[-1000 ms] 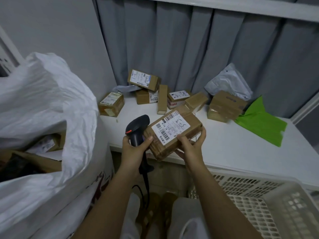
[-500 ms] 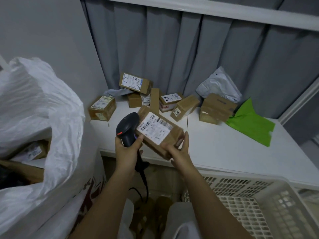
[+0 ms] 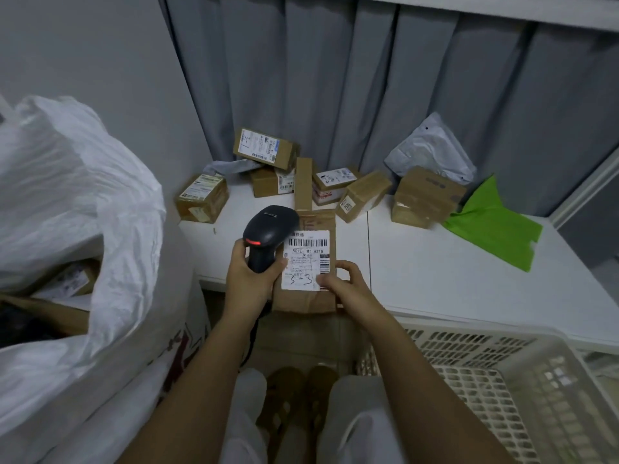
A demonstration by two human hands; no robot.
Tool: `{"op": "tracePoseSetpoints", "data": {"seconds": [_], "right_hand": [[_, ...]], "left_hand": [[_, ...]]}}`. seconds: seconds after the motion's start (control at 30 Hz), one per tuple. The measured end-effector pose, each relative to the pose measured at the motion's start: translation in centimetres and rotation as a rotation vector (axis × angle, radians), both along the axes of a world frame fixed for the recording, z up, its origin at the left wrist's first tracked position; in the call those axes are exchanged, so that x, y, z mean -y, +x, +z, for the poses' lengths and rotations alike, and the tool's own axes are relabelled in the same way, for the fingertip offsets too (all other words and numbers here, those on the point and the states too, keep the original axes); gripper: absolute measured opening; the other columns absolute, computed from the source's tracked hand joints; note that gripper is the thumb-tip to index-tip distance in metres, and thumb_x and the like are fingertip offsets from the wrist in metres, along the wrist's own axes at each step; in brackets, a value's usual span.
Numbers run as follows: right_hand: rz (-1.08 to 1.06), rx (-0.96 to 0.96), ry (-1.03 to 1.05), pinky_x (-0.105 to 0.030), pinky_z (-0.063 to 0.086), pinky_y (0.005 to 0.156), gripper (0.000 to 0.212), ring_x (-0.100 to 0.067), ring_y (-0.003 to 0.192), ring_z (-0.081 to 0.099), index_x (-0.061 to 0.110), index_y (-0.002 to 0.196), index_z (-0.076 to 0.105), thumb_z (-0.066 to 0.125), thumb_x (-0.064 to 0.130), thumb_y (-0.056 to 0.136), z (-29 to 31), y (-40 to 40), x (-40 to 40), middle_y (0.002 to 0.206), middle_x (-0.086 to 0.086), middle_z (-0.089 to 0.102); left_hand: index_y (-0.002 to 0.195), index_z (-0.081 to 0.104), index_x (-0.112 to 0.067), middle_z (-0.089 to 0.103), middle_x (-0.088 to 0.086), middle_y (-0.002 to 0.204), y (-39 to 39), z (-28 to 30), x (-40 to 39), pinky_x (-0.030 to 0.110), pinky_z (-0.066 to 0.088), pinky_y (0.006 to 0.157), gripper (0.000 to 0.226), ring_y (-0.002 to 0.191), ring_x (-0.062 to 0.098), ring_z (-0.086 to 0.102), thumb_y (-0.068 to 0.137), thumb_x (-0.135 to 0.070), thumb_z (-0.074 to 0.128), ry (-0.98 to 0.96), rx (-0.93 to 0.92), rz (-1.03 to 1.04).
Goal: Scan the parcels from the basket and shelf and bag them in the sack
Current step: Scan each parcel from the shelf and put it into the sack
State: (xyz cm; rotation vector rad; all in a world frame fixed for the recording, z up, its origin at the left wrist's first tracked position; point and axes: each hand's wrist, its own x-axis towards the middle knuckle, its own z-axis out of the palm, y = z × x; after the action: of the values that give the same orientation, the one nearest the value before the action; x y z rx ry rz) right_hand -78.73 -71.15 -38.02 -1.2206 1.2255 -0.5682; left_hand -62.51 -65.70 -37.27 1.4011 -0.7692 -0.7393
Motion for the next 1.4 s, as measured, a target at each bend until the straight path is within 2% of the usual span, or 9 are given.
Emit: {"op": "tracePoseSetpoints", "data": {"seconds": [0.13, 0.23, 0.33, 0.47, 0.57, 0.7, 0.83, 1.13, 1.4], "right_hand": [[-0.099, 0.046, 0.040, -0.028, 0.055, 0.076, 0.074, -0.021, 0.101, 0.064, 0.025, 0.143, 0.027, 0.072, 0.017, 0.085, -0.8, -0.3, 0.9, 0.128, -0.009, 0.060], [-0.242, 0.184, 0.083, -0.028, 0.055, 0.067, 0.073, -0.019, 0.096, 0.064, 0.021, 0.142, 0.028, 0.071, 0.005, 0.084, -1.3, -0.4, 1.6, 0.131, -0.009, 0.058], [-0.313, 0.189, 0.081, -0.028, 0.053, 0.064, 0.074, -0.015, 0.091, 0.061, 0.021, 0.140, 0.028, 0.071, 0.001, 0.083, -1.9, -0.4, 2.2, 0.133, -0.008, 0.056], [-0.321, 0.176, 0.077, -0.030, 0.054, 0.067, 0.076, -0.012, 0.089, 0.061, 0.020, 0.140, 0.029, 0.074, 0.001, 0.080, -2.9, -0.6, 2.9, 0.134, -0.009, 0.056], [-0.309, 0.158, 0.071, -0.034, 0.055, 0.076, 0.078, -0.019, 0.100, 0.061, 0.021, 0.140, 0.029, 0.076, 0.003, 0.080, -3.5, -0.6, 3.4, 0.136, -0.009, 0.054], [-0.274, 0.167, 0.071, -0.032, 0.055, 0.074, 0.081, -0.023, 0.107, 0.058, 0.021, 0.142, 0.028, 0.077, 0.006, 0.079, -3.7, -0.5, 3.8, 0.136, -0.009, 0.053], [-0.253, 0.170, 0.076, -0.029, 0.053, 0.070, 0.082, -0.022, 0.107, 0.058, 0.021, 0.142, 0.027, 0.077, 0.008, 0.079, -3.9, -0.4, 4.0, 0.136, -0.008, 0.052], [-0.223, 0.142, 0.069, -0.036, 0.051, 0.083, 0.081, -0.022, 0.109, 0.055, 0.023, 0.142, 0.027, 0.078, 0.010, 0.080, -4.2, -0.2, 4.1, 0.139, -0.007, 0.050], [-0.218, 0.144, 0.073, -0.037, 0.052, 0.083, 0.082, -0.023, 0.110, 0.057, 0.024, 0.142, 0.027, 0.078, 0.011, 0.079, -4.3, -0.1, 4.2, 0.138, -0.007, 0.052]], "left_hand": [[0.118, 0.047, -0.027, 0.061, -0.009, 0.103, 0.1, -0.1, -0.3, 0.015, 0.050, 0.070, 0.048, 0.092, 0.003, 0.061, 0.082, -0.009, 0.073, 0.009, 0.057, -0.001], [0.117, 0.047, -0.026, 0.060, -0.004, 0.105, 0.2, -0.3, -0.6, 0.024, 0.048, 0.078, 0.046, 0.095, 0.010, 0.059, 0.082, -0.013, 0.074, 0.050, 0.121, -0.019], [0.116, 0.047, -0.023, 0.058, -0.002, 0.107, 0.2, -0.5, -1.0, 0.029, 0.047, 0.080, 0.044, 0.096, 0.016, 0.057, 0.082, -0.016, 0.074, 0.126, 0.211, -0.070], [0.115, 0.047, -0.022, 0.056, -0.006, 0.103, 0.1, -0.4, -1.2, 0.014, 0.042, 0.070, 0.043, 0.094, 0.013, 0.055, 0.083, -0.014, 0.073, 0.147, 0.296, -0.118], [0.114, 0.046, -0.024, 0.055, -0.007, 0.104, 0.1, -0.3, -1.1, 0.011, 0.041, 0.068, 0.043, 0.094, 0.011, 0.054, 0.083, -0.013, 0.073, 0.172, 0.329, -0.155], [0.113, 0.044, -0.026, 0.054, -0.007, 0.108, 0.0, -0.2, -1.0, 0.013, 0.043, 0.071, 0.044, 0.098, 0.012, 0.054, 0.083, -0.012, 0.073, 0.207, 0.402, -0.214], [0.121, 0.044, -0.022, 0.056, -0.001, 0.118, -0.2, -0.2, -0.7, 0.025, 0.046, 0.083, 0.046, 0.104, 0.016, 0.055, 0.085, -0.015, 0.072, 0.268, 0.455, -0.227], [0.127, 0.040, -0.018, 0.057, 0.002, 0.120, -0.2, 0.0, -0.6, 0.028, 0.047, 0.082, 0.049, 0.105, 0.020, 0.058, 0.087, -0.019, 0.069, 0.295, 0.456, -0.222], [0.127, 0.039, -0.020, 0.058, 0.003, 0.123, -0.2, -0.2, -0.6, 0.027, 0.047, 0.082, 0.049, 0.107, 0.021, 0.058, 0.087, -0.019, 0.069, 0.315, 0.456, -0.233]]}}
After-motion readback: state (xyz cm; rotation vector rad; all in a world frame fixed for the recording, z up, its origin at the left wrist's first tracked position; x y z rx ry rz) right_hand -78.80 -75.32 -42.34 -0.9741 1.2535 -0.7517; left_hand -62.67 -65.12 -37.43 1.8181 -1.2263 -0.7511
